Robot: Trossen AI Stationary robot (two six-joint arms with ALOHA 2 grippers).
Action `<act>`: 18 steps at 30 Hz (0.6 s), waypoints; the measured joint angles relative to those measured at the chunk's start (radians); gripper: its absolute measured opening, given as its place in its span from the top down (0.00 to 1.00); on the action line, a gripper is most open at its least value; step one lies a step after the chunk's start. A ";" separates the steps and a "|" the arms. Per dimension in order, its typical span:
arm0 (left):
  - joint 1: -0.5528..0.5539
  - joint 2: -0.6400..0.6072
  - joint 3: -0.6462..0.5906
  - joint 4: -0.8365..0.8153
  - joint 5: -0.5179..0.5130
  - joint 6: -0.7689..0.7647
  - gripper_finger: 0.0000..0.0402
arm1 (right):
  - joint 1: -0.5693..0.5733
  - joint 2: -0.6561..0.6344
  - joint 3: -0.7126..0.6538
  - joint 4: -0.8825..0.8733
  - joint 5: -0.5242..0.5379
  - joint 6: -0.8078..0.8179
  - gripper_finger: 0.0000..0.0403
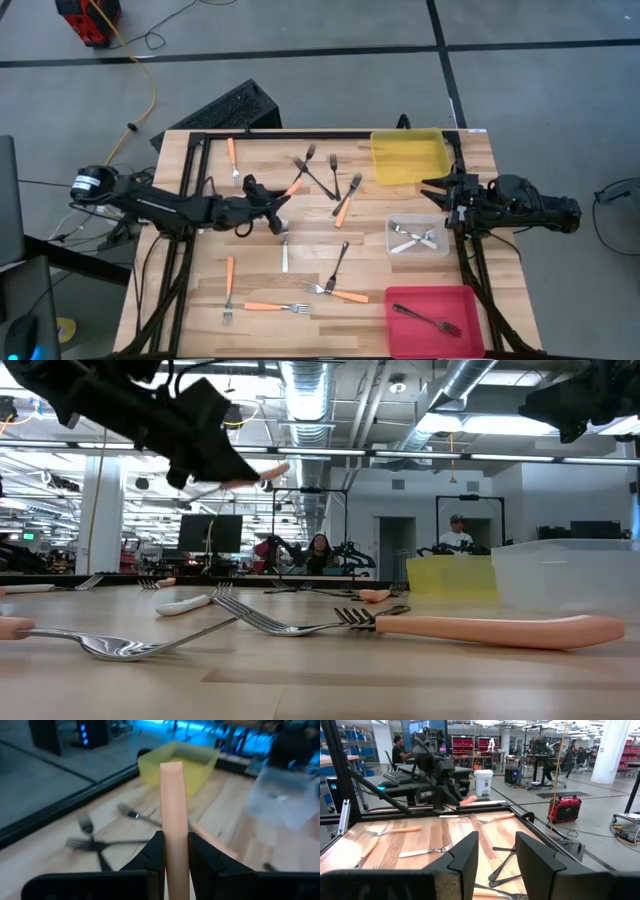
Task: Sort silverware by color (type)
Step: Put the orange fork into the yellow bin
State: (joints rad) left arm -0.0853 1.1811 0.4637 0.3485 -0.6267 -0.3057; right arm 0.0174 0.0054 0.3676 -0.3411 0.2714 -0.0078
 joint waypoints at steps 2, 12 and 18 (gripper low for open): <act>0.000 -0.023 0.000 0.032 0.030 0.025 0.90 | 0.000 0.000 0.000 0.000 0.000 0.000 0.62; 0.000 -0.088 -0.013 0.273 0.151 0.176 0.90 | 0.000 0.000 0.000 0.000 0.000 0.000 0.62; 0.000 -0.103 -0.024 0.360 0.233 0.190 0.90 | 0.000 0.000 0.000 0.000 0.000 0.000 0.62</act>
State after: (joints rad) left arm -0.0853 1.0786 0.4400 0.7087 -0.3934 -0.1157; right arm 0.0170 0.0055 0.3676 -0.3412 0.2714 -0.0074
